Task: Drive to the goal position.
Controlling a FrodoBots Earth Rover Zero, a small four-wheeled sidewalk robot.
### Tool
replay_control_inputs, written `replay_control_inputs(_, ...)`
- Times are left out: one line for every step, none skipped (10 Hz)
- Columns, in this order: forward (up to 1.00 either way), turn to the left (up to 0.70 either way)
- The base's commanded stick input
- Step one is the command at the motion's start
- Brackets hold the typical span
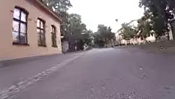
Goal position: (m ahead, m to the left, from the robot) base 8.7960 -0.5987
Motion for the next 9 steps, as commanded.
replay_control_inputs(0.45,0.00)
replay_control_inputs(0.45,0.00)
replay_control_inputs(0.45,0.00)
replay_control_inputs(0.45,0.00)
replay_control_inputs(0.45,0.00)
replay_control_inputs(0.45,0.00)
replay_control_inputs(0.45,0.00)
replay_control_inputs(0.45,0.00)
replay_control_inputs(0.45,0.00)
